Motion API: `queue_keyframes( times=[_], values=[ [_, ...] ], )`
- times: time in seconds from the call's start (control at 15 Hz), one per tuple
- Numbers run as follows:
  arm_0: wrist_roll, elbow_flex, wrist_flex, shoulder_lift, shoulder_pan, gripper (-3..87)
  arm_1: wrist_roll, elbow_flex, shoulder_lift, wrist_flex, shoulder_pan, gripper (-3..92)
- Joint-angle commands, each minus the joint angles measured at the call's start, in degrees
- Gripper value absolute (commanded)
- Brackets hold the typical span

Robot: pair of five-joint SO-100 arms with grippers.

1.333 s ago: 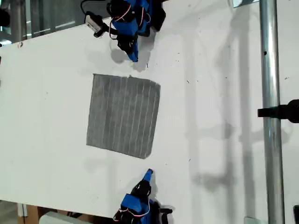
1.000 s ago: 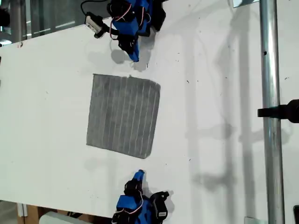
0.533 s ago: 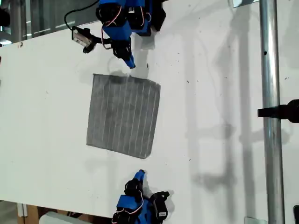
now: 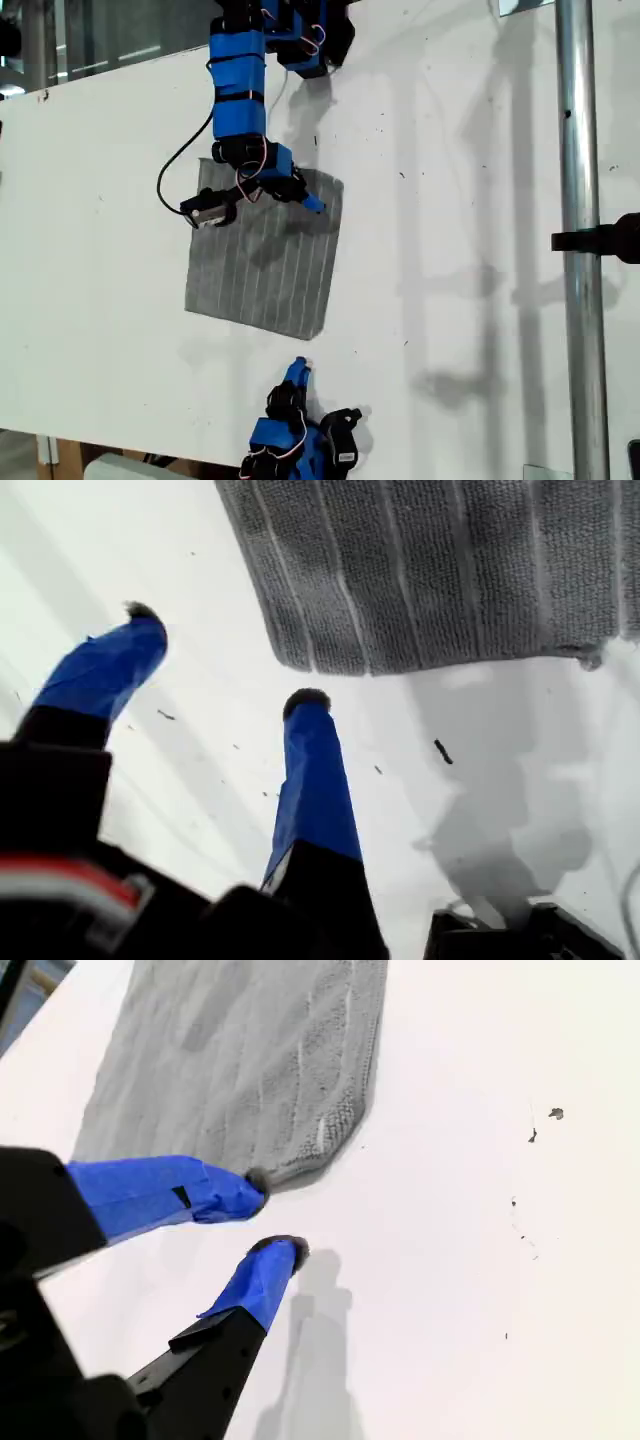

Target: Grasp corners of a towel and fold twice.

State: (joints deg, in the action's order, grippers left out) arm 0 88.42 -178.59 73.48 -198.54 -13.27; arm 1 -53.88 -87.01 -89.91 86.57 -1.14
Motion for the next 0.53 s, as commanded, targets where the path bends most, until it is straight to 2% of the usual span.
queue_keyframes(
  times=[0.0, 0.2, 0.33, 0.47],
  values=[
    [-0.2, -0.1, 0.4, -0.3, 0.3, 13.1, 2.4, 2.8, 0.3, 0.9, 1.7, 36.1],
    [0.0, -0.1, 0.4, -0.3, 0.4, 12.9, 3.5, -6.0, 3.8, -4.0, 2.2, 38.7],
    [0.4, -0.1, 0.4, -0.3, 0.9, 12.6, 3.5, -12.0, 5.9, -9.3, -0.4, 36.5],
    [0.6, -0.1, 0.4, -0.3, 1.3, 12.0, 4.0, -11.8, 9.5, -10.1, -2.4, 36.2]
  ],
)
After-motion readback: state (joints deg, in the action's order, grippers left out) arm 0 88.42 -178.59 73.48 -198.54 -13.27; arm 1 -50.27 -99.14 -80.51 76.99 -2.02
